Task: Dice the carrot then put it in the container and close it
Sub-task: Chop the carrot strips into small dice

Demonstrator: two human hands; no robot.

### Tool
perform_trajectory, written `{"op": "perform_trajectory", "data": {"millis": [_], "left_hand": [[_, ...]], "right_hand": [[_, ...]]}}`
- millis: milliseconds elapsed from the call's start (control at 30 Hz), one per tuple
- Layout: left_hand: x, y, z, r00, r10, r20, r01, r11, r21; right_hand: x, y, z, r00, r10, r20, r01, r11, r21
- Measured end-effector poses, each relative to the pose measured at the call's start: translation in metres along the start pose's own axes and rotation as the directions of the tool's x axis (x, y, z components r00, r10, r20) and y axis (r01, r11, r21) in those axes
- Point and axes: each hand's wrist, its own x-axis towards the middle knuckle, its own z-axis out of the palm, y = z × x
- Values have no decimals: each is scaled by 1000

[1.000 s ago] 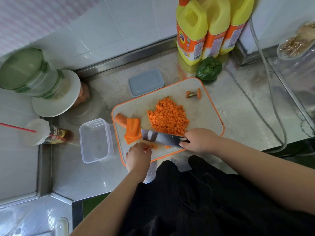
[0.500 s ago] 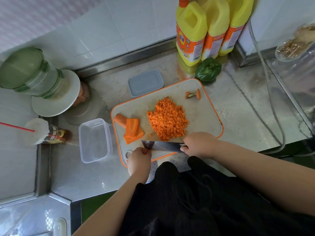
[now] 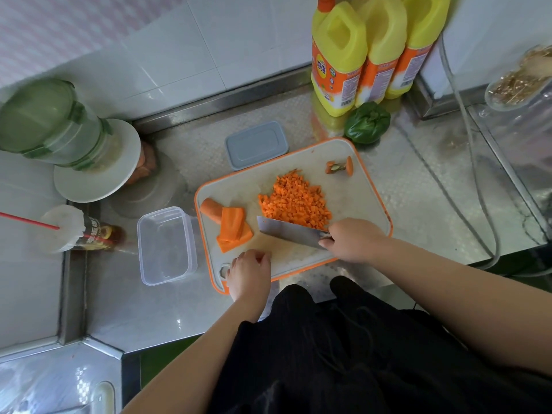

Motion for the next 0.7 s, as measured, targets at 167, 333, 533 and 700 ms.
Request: {"op": "perform_trajectory", "data": {"millis": [167,333,533,700], "left_hand": [[1,16,-6,996,-5,87,30,955,-295],[-3,-6,-17,997,-80,-10,70,917,-392],[3,-17,-20,991,-94,-91,49,912,-408],[6,-15,-14,997,-26,-75,-4,927,-375]], "right_hand": [[-1,3,1,999,-9,-37,14,992,123],[-5,6,0,999,-47,27,46,998,38],[4,7,-9,992,-81,93,91,989,-114],[18,10,-24,998,-57,16,58,995,-86]]}}
